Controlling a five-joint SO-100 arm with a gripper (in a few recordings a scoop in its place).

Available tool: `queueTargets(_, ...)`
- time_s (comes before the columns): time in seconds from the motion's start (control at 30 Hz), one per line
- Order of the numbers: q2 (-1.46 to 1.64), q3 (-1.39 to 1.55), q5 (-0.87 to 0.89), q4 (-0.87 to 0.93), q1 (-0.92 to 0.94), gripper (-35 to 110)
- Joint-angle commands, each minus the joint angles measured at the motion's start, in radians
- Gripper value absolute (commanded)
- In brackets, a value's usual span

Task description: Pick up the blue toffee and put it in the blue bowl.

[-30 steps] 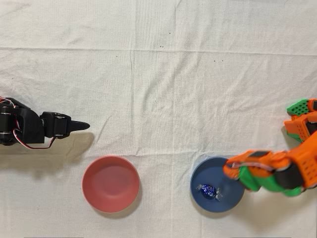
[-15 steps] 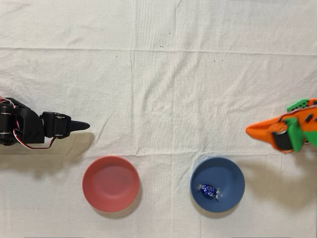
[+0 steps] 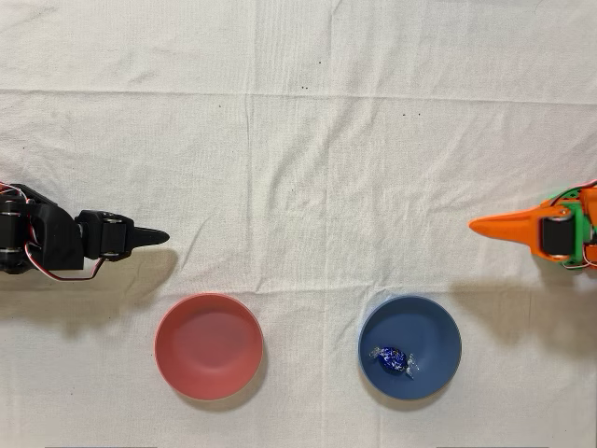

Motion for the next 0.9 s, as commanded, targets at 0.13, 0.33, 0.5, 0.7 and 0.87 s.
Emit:
queueTargets(0.13,0.178,0.192,0.150,-0.064,-0.005,0)
queueTargets(0.33,0.305,0.354,0.130,-0.069,0.043,0)
queueTargets(0.5,0.327,0.428,0.112,-0.071,0.066,0)
queueTargets(0.7,0.327,0.495,0.109,-0.075,0.066,0)
queueTargets(0.87,0.327,0.558,0.092,-0.087,0.071,0)
